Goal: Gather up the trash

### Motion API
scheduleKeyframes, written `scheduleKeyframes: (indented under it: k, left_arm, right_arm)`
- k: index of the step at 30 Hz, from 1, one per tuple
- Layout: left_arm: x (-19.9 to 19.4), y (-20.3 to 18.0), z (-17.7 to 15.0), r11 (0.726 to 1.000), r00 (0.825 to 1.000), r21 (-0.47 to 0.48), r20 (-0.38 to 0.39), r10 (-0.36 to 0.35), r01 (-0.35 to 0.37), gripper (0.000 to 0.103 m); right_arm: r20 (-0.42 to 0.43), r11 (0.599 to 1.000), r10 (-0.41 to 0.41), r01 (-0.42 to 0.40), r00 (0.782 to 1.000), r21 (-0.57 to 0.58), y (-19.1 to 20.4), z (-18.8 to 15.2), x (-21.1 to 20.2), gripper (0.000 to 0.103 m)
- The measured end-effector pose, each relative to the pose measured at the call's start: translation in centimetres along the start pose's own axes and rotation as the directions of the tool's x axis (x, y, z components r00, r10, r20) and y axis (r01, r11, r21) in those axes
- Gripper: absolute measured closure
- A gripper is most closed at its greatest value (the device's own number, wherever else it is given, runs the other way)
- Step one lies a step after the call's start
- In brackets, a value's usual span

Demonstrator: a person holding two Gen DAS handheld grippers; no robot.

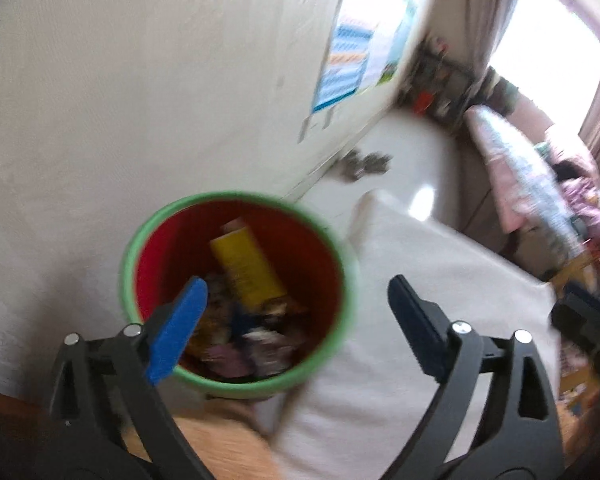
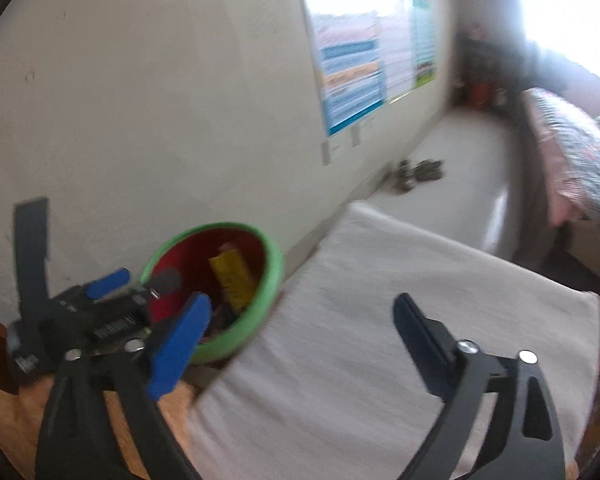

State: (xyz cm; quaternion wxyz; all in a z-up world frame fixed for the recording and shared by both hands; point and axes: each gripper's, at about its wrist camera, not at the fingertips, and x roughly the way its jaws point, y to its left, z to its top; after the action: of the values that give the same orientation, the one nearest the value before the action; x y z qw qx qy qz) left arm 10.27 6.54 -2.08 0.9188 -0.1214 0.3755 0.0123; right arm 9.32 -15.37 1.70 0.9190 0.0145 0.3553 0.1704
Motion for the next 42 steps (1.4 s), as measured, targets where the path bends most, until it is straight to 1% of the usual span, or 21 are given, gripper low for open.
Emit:
scheduleKeyframes:
  k: [1, 4, 5, 7, 8, 9, 10, 12, 13, 14, 15, 17, 20, 23, 27, 29, 36, 42]
  left_arm:
    - [-0.8, -1.0, 0.1, 1.000, 0.999, -0.008, 0.028, -0.028, 0.028, 0.006]
    - [-2.9, -3.7, 0.3, 0.997, 0.991, -0.007, 0.105, -0.082, 0.083, 0.006]
    - [-3.6, -4.8, 0.4, 0.995, 0.987, 0.001, 0.129, -0.096, 0.096, 0.006]
    - [-4.6, -6.3, 0.5, 0.994, 0.981, 0.021, 0.158, -0.109, 0.107, 0.006]
    - [-5.0, -7.1, 0.6, 0.993, 0.979, 0.038, 0.165, -0.116, 0.111, 0.006]
    - [-5.4, -7.9, 0.7, 0.992, 0.977, 0.059, 0.175, -0.119, 0.110, 0.006]
    - [-6.0, -8.4, 0.4, 0.992, 0.975, 0.078, 0.191, -0.112, 0.098, 0.006]
    - [-7.1, -9.9, 0.1, 0.989, 0.963, 0.144, 0.255, -0.083, 0.047, 0.006]
    - [-7.6, -10.5, -0.2, 0.986, 0.958, 0.166, 0.276, -0.077, 0.031, 0.006]
    - [-8.0, -11.1, -0.4, 0.981, 0.953, 0.191, 0.295, -0.072, 0.015, 0.006]
    - [-8.4, -11.5, -0.5, 0.979, 0.952, 0.202, 0.299, -0.070, 0.009, 0.006]
    - [-8.6, -12.4, -0.6, 0.975, 0.955, 0.222, 0.290, -0.064, -0.002, 0.006]
    - [-8.8, -13.1, -0.7, 0.970, 0.955, 0.242, 0.290, -0.059, -0.013, 0.006]
    - [-8.8, -13.4, -1.0, 0.963, 0.957, 0.268, 0.285, -0.059, -0.021, 0.006]
    - [-8.8, -13.1, -1.3, 0.964, 0.962, 0.265, 0.269, -0.044, -0.030, 0.006]
    - [-8.8, -12.9, -1.3, 0.966, 0.965, 0.257, 0.261, -0.039, -0.031, 0.006]
    - [-8.4, -12.8, -1.4, 0.966, 0.968, 0.255, 0.249, -0.025, -0.041, 0.006]
    - [-8.2, -12.7, -1.4, 0.969, 0.971, 0.247, 0.237, -0.027, -0.033, 0.006]
  right_arm:
    - [0.029, 0.999, -0.034, 0.034, 0.999, 0.011, -0.9, -0.6, -1.4, 0.007]
    - [0.105, 0.996, -0.084, 0.081, 0.991, 0.040, -2.4, -1.5, -4.4, 0.007]
    - [0.150, 0.994, -0.104, 0.097, 0.983, 0.052, -3.0, -1.8, -5.6, 0.007]
    - [0.245, 0.990, -0.136, 0.121, 0.960, 0.078, -3.8, -2.3, -7.8, 0.007]
    - [0.308, 0.986, -0.159, 0.135, 0.938, 0.099, -4.2, -2.5, -8.9, 0.007]
    - [0.351, 0.982, -0.180, 0.149, 0.919, 0.116, -4.6, -2.5, -9.7, 0.007]
    - [0.389, 0.975, -0.216, 0.177, 0.895, 0.134, -4.9, -2.6, -10.5, 0.007]
    - [0.384, 0.960, -0.279, 0.250, 0.880, 0.125, -5.3, -2.4, -10.9, 0.007]
    - [0.373, 0.957, -0.291, 0.265, 0.881, 0.120, -5.6, -2.3, -11.0, 0.007]
    - [0.369, 0.958, -0.285, 0.257, 0.885, 0.124, -6.1, -2.3, -11.2, 0.007]
    - [0.364, 0.960, -0.278, 0.240, 0.889, 0.146, -6.7, -2.5, -11.3, 0.007]
    - [0.341, 0.951, -0.294, 0.238, 0.893, 0.198, -7.7, -2.8, -11.5, 0.007]
    - [0.303, 0.937, -0.333, 0.276, 0.893, 0.214, -8.4, -2.9, -11.3, 0.007]
    - [0.285, 0.924, -0.372, 0.324, 0.883, 0.201, -8.2, -3.3, -11.3, 0.007]
    - [0.254, 0.921, -0.376, 0.329, 0.891, 0.208, -8.2, -3.5, -10.8, 0.007]
    - [0.244, 0.918, -0.382, 0.336, 0.891, 0.211, -8.5, -3.5, -10.5, 0.007]
    - [0.216, 0.915, -0.386, 0.343, 0.897, 0.212, -8.4, -3.6, -10.1, 0.007]
    - [0.197, 0.915, -0.385, 0.345, 0.902, 0.207, -8.4, -3.7, -9.8, 0.007]
